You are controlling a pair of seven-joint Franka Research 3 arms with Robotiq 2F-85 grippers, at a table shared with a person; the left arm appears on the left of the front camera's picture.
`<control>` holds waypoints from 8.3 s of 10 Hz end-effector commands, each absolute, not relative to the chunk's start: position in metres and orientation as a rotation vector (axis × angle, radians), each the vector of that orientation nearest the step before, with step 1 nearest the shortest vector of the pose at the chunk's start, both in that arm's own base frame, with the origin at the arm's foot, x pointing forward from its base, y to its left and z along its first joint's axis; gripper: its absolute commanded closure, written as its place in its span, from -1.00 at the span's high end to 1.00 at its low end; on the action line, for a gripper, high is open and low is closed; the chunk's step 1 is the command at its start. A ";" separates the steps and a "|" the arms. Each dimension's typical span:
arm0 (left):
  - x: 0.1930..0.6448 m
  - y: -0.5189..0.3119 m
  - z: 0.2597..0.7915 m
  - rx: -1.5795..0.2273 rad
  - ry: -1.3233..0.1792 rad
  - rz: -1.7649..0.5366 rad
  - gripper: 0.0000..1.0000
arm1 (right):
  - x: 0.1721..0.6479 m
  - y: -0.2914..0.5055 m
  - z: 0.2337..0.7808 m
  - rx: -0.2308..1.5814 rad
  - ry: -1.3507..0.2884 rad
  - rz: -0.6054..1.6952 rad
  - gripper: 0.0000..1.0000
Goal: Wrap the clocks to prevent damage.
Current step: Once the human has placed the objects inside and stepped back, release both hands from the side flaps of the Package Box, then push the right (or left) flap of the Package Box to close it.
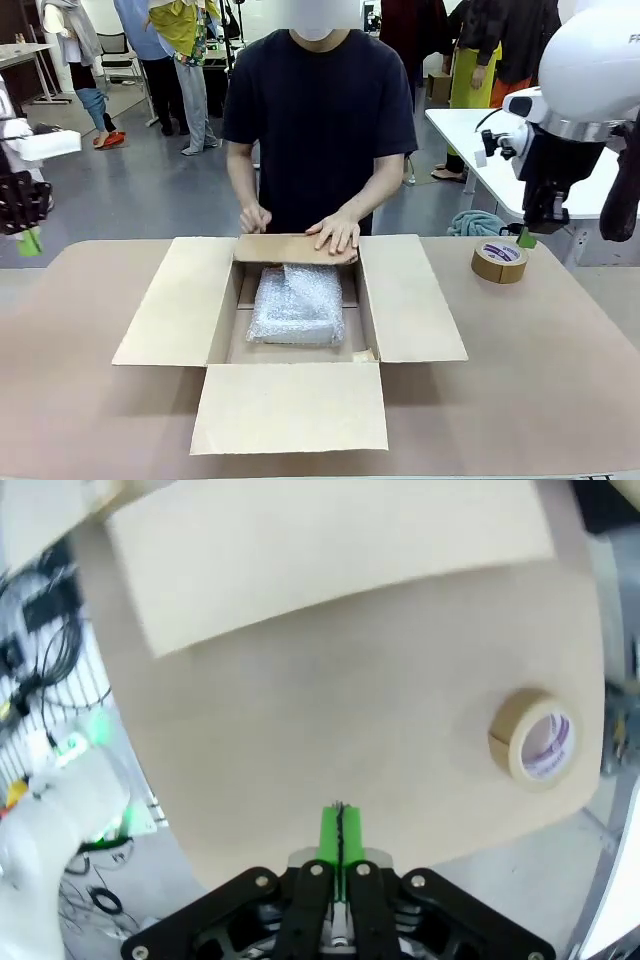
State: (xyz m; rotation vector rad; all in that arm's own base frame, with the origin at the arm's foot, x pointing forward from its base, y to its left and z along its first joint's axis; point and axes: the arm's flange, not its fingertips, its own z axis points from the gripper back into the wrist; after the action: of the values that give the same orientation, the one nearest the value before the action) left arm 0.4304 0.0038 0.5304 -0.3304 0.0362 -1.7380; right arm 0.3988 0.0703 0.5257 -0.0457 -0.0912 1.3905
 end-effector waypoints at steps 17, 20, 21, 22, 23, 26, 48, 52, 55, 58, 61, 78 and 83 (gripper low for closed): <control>0.438 0.018 0.539 -0.294 0.105 -1.768 -0.99 | 0.392 0.060 0.524 -0.002 -0.054 1.495 -0.98; 0.438 0.018 0.539 -0.294 0.105 -1.768 -0.99 | 0.392 0.060 0.524 -0.002 -0.054 1.495 -0.98; 0.438 0.018 0.539 -0.294 0.105 -1.768 -0.99 | 0.392 0.060 0.524 -0.002 -0.054 1.495 -0.98; 0.438 0.018 0.539 -0.294 0.105 -1.768 -0.99 | 0.392 0.060 0.524 -0.002 -0.054 1.495 -0.98; 0.438 0.018 0.539 -0.294 0.105 -1.768 -0.99 | 0.392 0.060 0.524 -0.002 -0.054 1.495 -0.98; 0.438 0.018 0.539 -0.294 0.105 -1.768 -0.99 | 0.392 0.060 0.524 -0.002 -0.054 1.495 -0.98; 0.441 0.000 0.347 -0.528 -0.730 -1.625 -0.99 | 0.392 0.060 0.524 -0.002 -0.054 1.495 -0.98; 0.449 -0.022 0.307 -0.632 -0.742 -1.615 -0.99 | 0.392 0.060 0.524 -0.002 -0.054 1.495 -0.98; 0.455 -0.018 0.304 -0.749 -0.816 -1.446 -0.99 | 0.392 0.060 0.524 -0.002 -0.054 1.495 -0.98; 0.455 -0.016 0.305 -0.871 -0.877 -1.351 -0.99 | 0.392 0.060 0.524 -0.002 -0.054 1.495 -0.98; 0.454 -0.031 0.302 -0.890 -0.919 -1.335 -0.99 | 0.392 0.060 0.524 -0.002 -0.054 1.495 -0.98; 0.469 -0.139 0.326 -0.899 -1.061 -1.371 -0.99 | 0.392 0.060 0.524 -0.002 -0.054 1.495 -0.98; 0.472 -0.153 0.295 -0.968 -1.046 -1.401 -0.99 | 0.392 0.060 0.524 -0.002 -0.054 1.495 -0.98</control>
State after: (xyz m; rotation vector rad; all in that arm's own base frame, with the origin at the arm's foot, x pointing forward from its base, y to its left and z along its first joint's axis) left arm 0.4708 -0.1454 0.3058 -0.9701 -0.9970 -1.3681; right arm 0.3928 0.0596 0.5235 -0.0052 -0.0460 1.4975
